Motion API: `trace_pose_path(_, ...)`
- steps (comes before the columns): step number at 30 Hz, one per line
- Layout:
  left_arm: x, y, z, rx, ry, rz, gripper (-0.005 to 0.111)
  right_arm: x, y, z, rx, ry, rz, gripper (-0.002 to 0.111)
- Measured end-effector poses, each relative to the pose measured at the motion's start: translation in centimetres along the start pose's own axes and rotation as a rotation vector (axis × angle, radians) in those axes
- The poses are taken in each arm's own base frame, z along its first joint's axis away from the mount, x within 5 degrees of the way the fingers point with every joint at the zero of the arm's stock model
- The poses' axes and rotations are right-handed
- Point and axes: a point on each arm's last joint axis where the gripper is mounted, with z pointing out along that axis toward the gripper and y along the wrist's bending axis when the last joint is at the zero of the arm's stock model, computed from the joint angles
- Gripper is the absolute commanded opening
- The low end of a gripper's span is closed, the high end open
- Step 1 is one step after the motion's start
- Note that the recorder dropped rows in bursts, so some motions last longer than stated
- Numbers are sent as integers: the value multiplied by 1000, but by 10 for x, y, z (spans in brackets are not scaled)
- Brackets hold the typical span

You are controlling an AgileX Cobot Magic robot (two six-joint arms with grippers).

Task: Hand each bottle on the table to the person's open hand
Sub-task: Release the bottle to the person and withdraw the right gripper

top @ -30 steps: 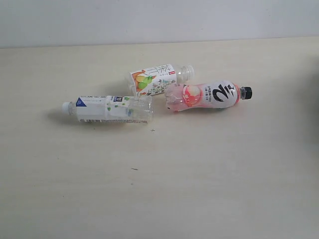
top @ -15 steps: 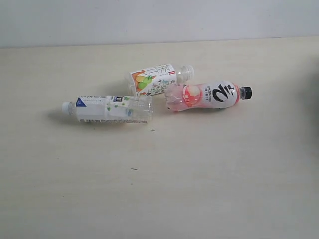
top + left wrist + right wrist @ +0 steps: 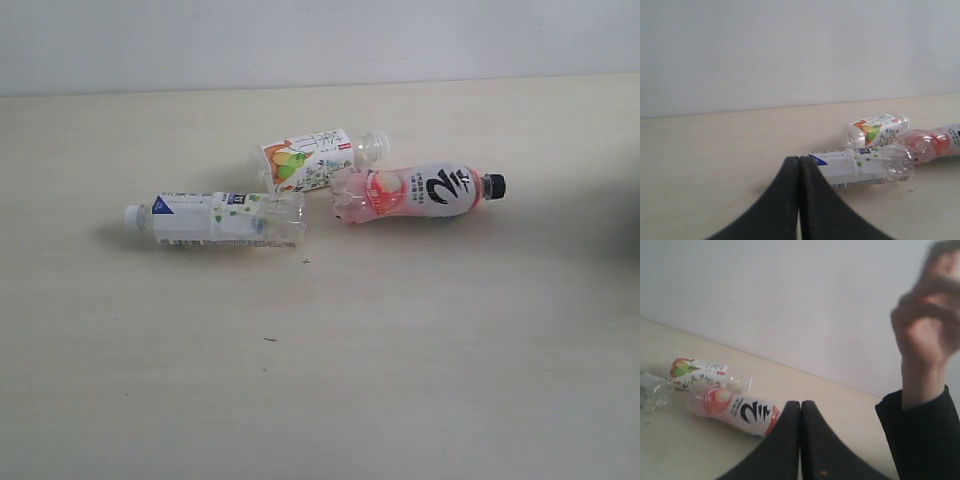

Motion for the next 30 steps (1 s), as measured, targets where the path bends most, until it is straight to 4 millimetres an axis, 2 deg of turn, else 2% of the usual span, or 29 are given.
trace_pose_path(3,0,0,0,0,0,0,0,10,3,4,-8,32,-4,0)
trace_pose_path(21,0,0,0,0,0,0,0,9,4,4,-14,12,0,0)
trace_pose_path(24,0,0,0,0,1,0,0,2,-1,3,37,-52,-159,0)
trace_pose_path(27,0,0,0,0,1,0,0,-12,-8,-1,107,-115,-320,0)
trace_pose_path(30,0,0,0,0,1,0,0,-27,-11,-7,123,-185,-316,0)
